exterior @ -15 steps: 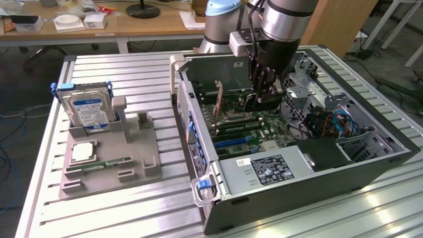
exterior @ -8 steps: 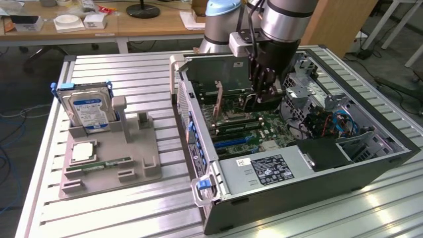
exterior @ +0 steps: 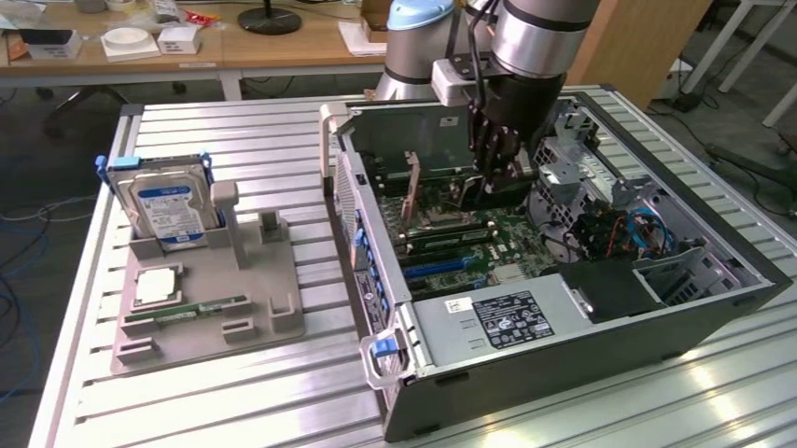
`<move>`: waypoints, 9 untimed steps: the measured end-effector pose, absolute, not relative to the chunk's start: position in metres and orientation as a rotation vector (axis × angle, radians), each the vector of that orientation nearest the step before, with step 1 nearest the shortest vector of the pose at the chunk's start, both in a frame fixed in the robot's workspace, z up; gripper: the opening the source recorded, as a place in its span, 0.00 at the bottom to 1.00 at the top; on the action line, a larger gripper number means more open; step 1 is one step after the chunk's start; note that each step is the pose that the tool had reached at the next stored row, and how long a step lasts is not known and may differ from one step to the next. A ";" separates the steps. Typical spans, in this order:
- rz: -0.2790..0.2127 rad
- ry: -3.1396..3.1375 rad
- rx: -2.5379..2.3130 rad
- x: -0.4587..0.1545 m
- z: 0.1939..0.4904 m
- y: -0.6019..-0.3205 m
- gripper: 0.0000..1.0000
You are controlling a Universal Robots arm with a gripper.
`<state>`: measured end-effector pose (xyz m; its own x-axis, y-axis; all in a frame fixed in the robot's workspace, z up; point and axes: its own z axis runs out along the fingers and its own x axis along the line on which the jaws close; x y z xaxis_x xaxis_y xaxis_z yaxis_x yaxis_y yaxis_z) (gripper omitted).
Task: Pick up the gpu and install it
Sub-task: 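Insert the gpu into the slot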
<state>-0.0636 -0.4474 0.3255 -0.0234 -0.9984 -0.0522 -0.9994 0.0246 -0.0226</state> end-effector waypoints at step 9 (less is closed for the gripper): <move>0.032 2.210 -2.157 -0.064 0.318 -0.447 0.26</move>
<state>-0.0636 -0.4474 0.3176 -0.0233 -0.9984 -0.0523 -0.9994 0.0245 -0.0225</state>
